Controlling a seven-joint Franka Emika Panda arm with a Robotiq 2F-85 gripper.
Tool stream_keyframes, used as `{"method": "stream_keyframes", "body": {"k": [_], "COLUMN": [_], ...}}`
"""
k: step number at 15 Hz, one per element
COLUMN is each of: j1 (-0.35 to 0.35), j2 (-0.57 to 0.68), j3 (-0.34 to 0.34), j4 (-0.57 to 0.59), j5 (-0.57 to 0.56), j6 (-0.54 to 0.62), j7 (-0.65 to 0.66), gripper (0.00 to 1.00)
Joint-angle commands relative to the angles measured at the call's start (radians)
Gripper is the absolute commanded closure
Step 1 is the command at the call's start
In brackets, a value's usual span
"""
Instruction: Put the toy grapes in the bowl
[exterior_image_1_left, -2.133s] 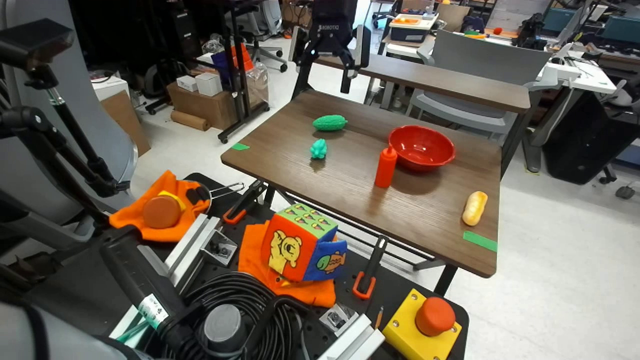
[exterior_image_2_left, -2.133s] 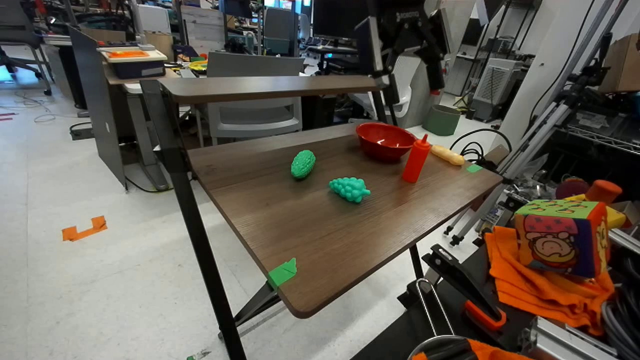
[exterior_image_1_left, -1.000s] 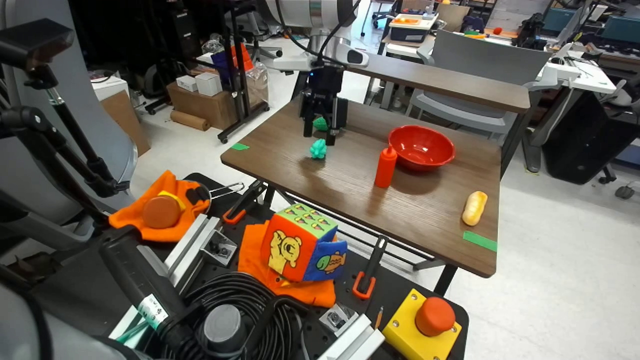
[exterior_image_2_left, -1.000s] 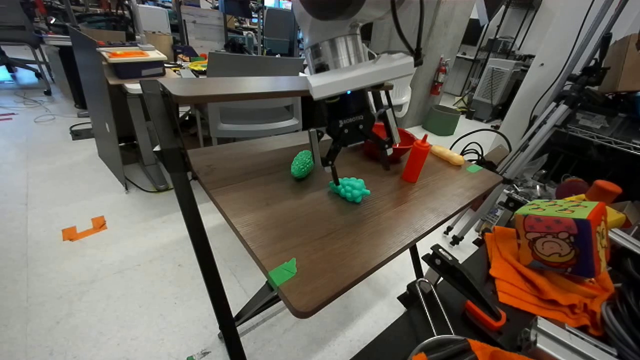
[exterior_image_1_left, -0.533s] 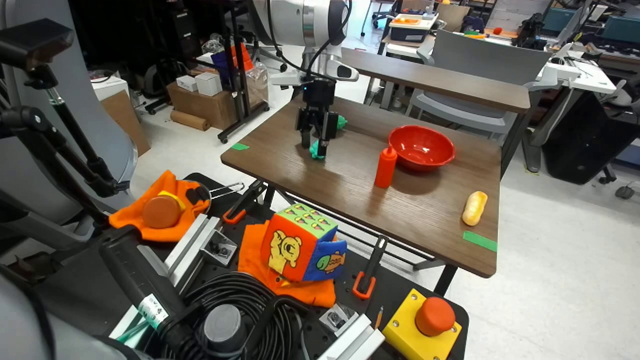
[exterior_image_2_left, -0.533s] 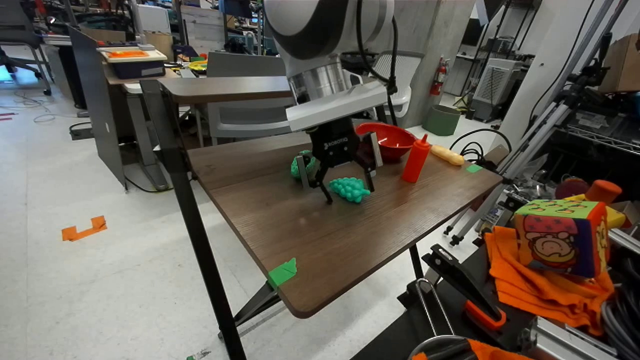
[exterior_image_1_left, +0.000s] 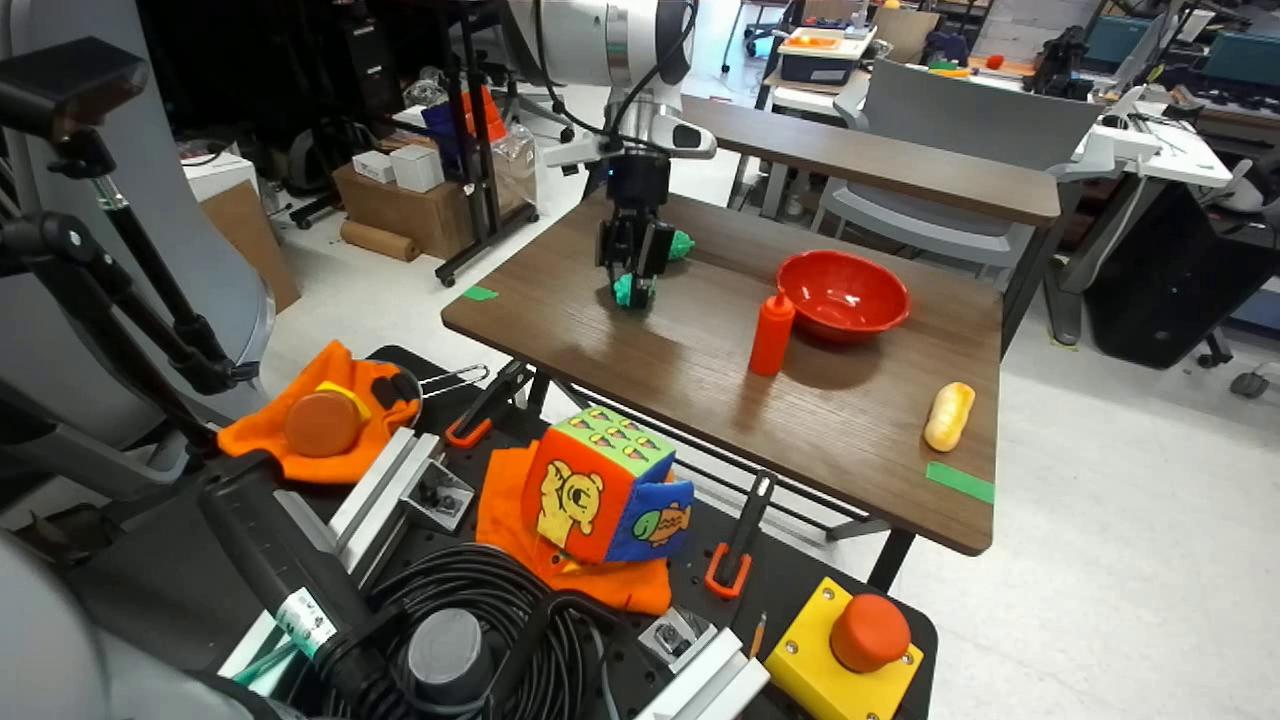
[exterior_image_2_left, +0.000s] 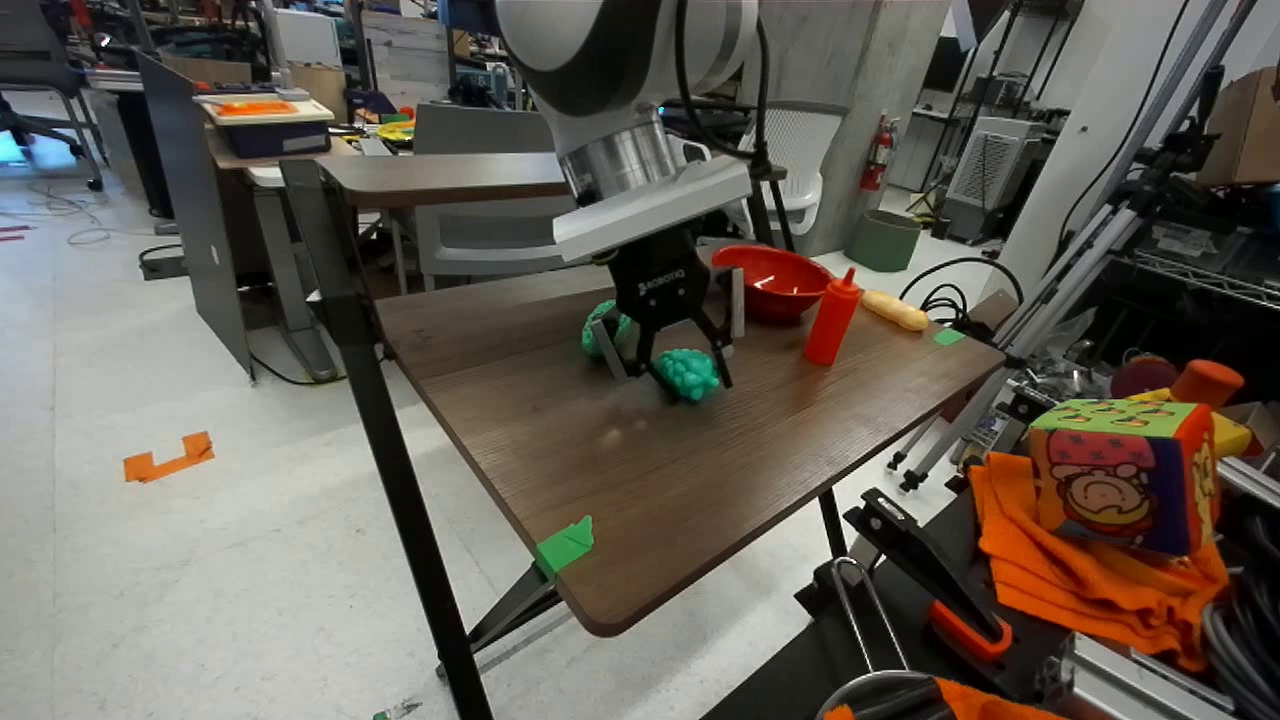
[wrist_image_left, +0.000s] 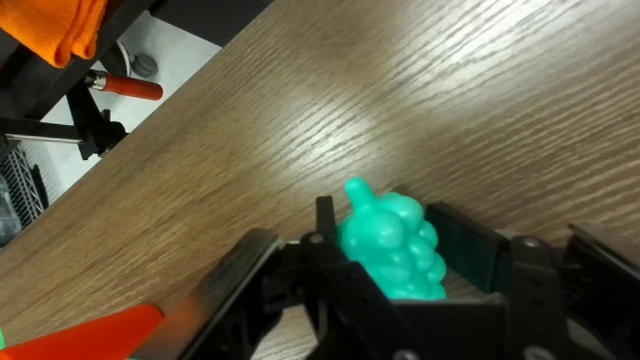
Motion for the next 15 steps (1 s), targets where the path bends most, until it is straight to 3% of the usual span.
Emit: {"method": "stream_keyframes", "body": {"k": [1,4,6,10,15], "j1": [-0.003,-0.029,-0.06,-0.149,-0.283], "j2": [-0.1,-0.219,-0.261,-0.219,-0.081], "j3": [0.027,0.041,0.035,-0.003,-0.051], "j4": [-0.049,-0.111,-0.091,0.074,0.308], "j5": [0.0,0.027,0.063,0.122,0.208], "j6": [-0.077,-0.092,-0.122,-0.243,-0.411], "j7": [-0.084,-0.153,-0.172,-0.174,-0.145], "gripper": [0.76,0.76,0.76,0.76,0.76]}}
